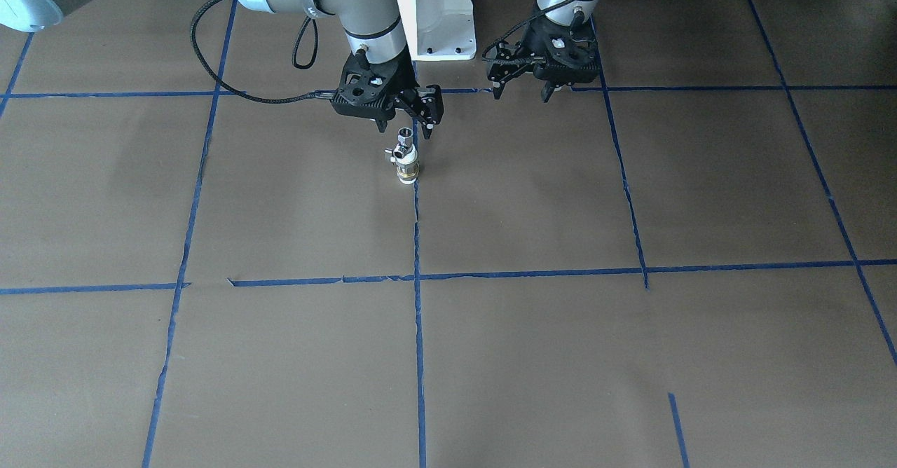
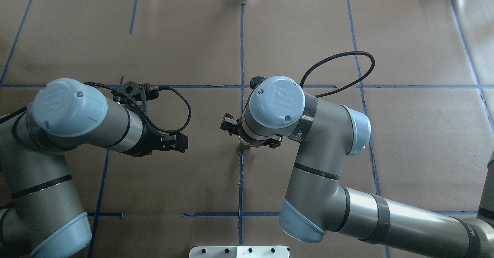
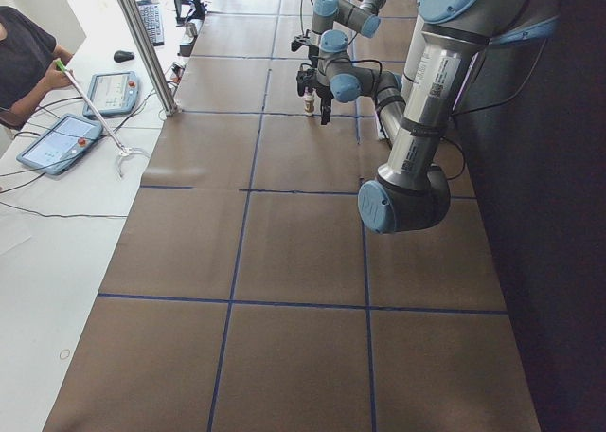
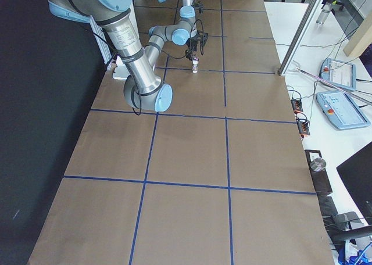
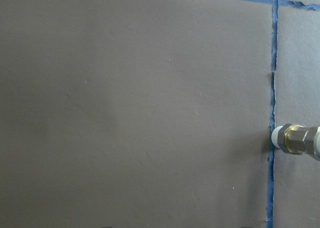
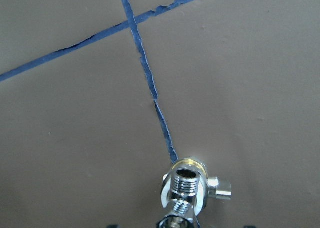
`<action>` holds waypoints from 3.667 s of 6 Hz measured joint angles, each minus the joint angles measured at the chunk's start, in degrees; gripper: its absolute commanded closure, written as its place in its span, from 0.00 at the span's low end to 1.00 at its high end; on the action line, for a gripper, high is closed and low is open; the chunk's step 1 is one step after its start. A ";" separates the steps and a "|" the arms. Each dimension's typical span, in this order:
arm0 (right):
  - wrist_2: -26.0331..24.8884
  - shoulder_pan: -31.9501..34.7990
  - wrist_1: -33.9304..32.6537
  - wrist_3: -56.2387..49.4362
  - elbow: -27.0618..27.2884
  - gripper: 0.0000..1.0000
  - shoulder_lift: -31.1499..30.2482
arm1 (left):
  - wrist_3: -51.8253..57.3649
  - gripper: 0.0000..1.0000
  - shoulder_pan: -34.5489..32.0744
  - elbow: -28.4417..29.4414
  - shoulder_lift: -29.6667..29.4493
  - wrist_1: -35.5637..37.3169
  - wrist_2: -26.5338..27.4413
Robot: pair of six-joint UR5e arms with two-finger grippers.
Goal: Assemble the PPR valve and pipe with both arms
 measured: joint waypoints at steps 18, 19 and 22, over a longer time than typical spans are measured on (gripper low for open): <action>34.80 62.68 0.47 -102.31 2.65 0.00 -52.07 | 88.04 0.00 -59.13 17.35 33.87 5.27 -27.89; 34.81 62.61 0.50 -102.37 1.99 0.00 -51.95 | 87.39 0.00 -59.16 16.76 32.00 8.06 -28.09; 34.27 62.37 0.64 -102.38 0.42 0.00 -51.60 | 85.65 0.00 -59.17 14.66 31.70 7.07 -26.11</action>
